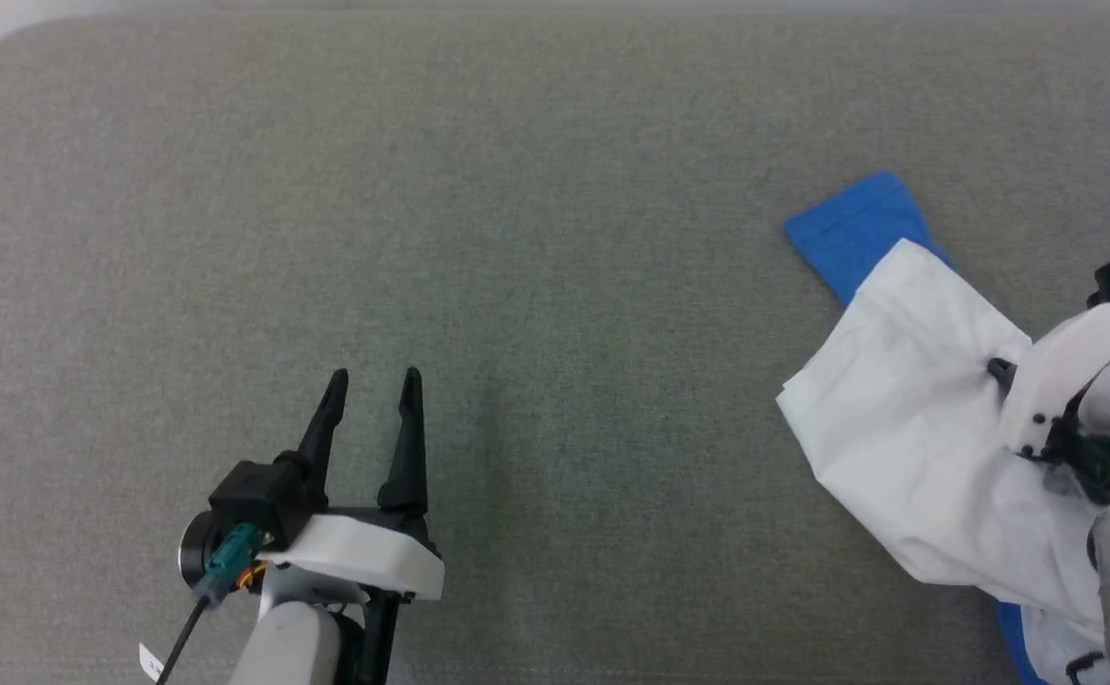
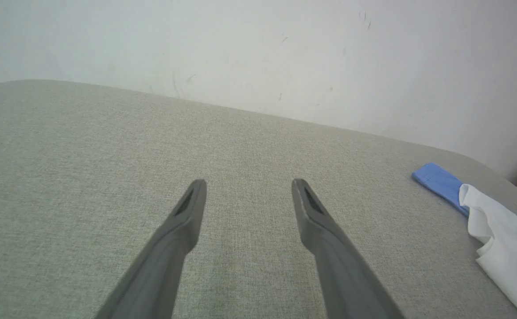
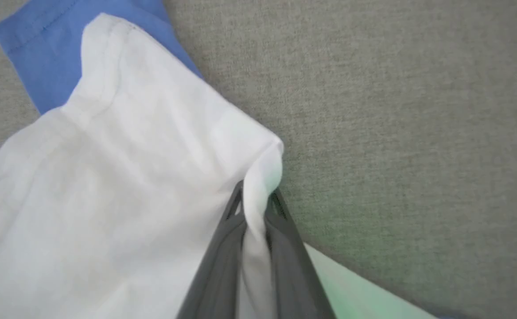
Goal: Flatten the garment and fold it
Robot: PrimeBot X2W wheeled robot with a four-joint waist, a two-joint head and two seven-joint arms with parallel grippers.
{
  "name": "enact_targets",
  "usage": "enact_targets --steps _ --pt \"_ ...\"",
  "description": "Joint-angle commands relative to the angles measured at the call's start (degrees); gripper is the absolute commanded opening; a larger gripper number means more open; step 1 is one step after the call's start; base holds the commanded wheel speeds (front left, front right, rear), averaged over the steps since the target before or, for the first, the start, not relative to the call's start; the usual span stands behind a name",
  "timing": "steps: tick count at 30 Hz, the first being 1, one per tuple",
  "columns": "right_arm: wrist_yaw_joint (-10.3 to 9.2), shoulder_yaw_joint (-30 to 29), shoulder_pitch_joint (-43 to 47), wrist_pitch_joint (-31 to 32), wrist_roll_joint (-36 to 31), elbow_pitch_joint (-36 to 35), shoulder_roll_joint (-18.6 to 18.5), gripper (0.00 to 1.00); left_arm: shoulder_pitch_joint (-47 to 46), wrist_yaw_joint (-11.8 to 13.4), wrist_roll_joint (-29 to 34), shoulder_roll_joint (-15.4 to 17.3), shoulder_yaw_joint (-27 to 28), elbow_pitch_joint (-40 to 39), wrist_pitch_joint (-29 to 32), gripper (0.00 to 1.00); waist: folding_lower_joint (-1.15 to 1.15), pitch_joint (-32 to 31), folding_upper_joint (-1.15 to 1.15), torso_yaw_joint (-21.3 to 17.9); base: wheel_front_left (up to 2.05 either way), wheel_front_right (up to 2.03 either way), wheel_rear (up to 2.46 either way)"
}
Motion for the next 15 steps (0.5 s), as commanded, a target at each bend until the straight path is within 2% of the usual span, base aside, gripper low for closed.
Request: enact_targets --steps 1,6,10,12,15 --pt "-0.05 0.7 1.9 -2.9 -0.2 0.6 0.5 0.00 0.1 0.2 0.3 -0.1 0.1 0.4 -0.3 1.00 -0.01 -2.1 0.00 -0.8 0.00 0.00 0.00" --pt "-0.05 3.4 0.0 -13.7 -1.0 -4.0 1.7 0.00 1.4 0.0 0.3 -0.1 0.4 1.5 -0.3 1.00 -0.01 -6.3 0.00 -1.6 0.00 0.00 0.00" --pt "-0.05 6.8 -1.4 -21.9 -1.9 -10.2 4.6 0.00 2.4 -0.3 0.5 -0.1 0.7 1.8 -0.3 1.00 -0.01 -8.9 0.00 -2.1 0.00 0.00 0.00" --pt "-0.05 9.5 -1.0 -24.4 -2.3 -13.8 6.2 0.00 3.0 -0.2 0.5 -0.1 0.9 2.0 -0.3 1.00 -0.01 -9.7 0.00 -2.3 0.00 0.00 0.00" --pt "-0.05 16.0 2.3 -25.0 -3.1 -18.1 7.8 0.00 3.8 -0.1 0.6 -0.1 1.0 1.8 -0.3 1.00 -0.01 -10.6 0.00 -2.7 0.00 0.00 0.00"
